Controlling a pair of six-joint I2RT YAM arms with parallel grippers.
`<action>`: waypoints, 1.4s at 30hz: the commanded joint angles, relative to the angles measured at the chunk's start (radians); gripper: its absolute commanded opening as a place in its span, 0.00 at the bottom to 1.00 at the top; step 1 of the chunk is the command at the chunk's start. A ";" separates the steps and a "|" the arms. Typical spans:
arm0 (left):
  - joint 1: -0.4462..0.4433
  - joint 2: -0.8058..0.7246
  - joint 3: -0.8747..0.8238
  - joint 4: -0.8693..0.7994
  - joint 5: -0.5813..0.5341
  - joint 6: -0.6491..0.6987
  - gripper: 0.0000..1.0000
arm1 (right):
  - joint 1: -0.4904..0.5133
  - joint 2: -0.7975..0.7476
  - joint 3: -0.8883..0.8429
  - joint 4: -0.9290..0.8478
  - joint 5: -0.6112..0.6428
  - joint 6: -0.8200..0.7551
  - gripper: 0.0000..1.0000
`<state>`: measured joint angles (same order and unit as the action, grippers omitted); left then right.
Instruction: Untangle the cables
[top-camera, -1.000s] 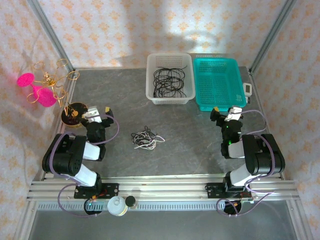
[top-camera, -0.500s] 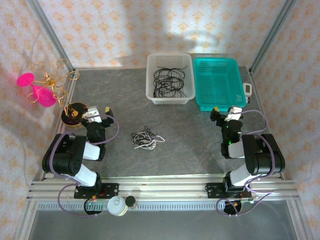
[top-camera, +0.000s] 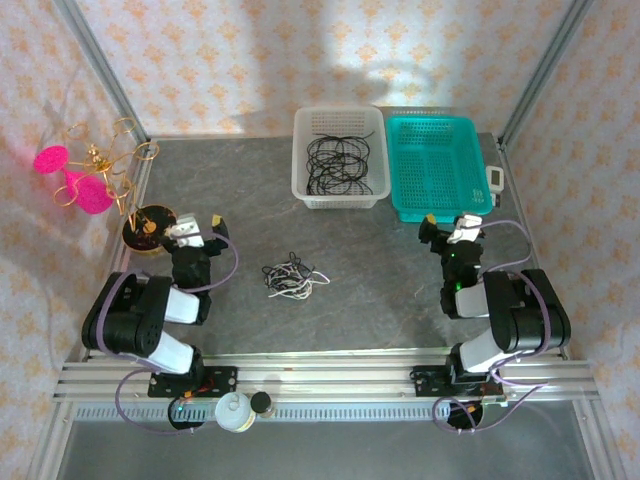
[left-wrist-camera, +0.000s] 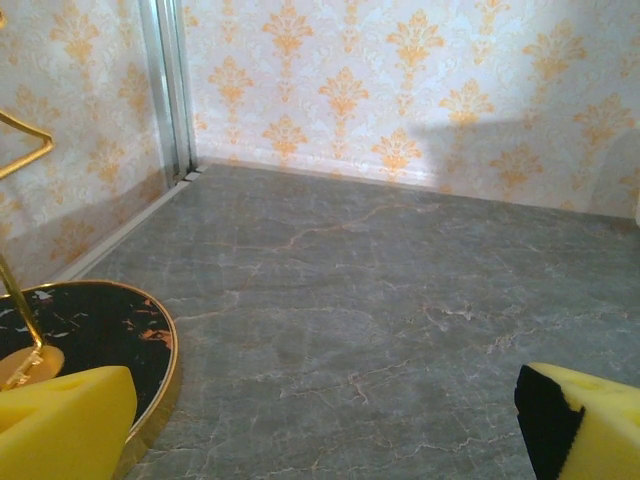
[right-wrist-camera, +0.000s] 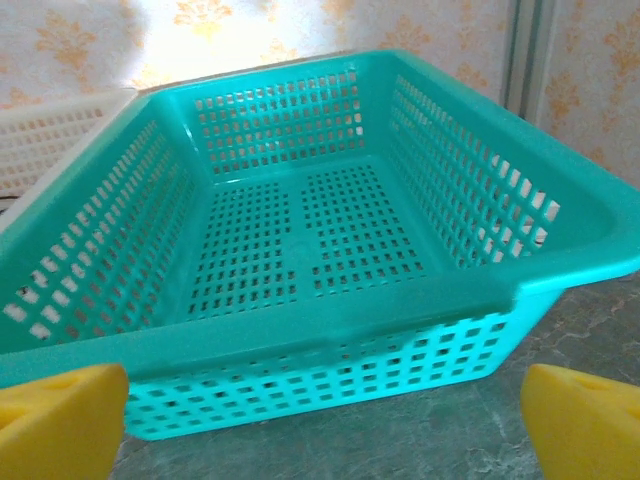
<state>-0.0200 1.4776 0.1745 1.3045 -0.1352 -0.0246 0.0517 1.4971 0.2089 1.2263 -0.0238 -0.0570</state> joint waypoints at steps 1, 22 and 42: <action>-0.012 -0.152 0.005 -0.116 -0.015 -0.002 0.99 | 0.048 -0.094 -0.023 0.004 0.154 -0.016 1.00; -0.269 -0.513 0.190 -0.885 0.437 -0.195 0.83 | 0.393 -0.492 0.257 -1.061 -0.236 0.300 0.60; -0.346 -0.502 0.187 -0.937 0.578 -0.305 0.84 | 0.680 0.115 0.412 -0.841 -0.628 -0.106 0.56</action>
<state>-0.3603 1.0008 0.3264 0.3969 0.4324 -0.3172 0.7303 1.5681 0.5911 0.3511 -0.5972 -0.0906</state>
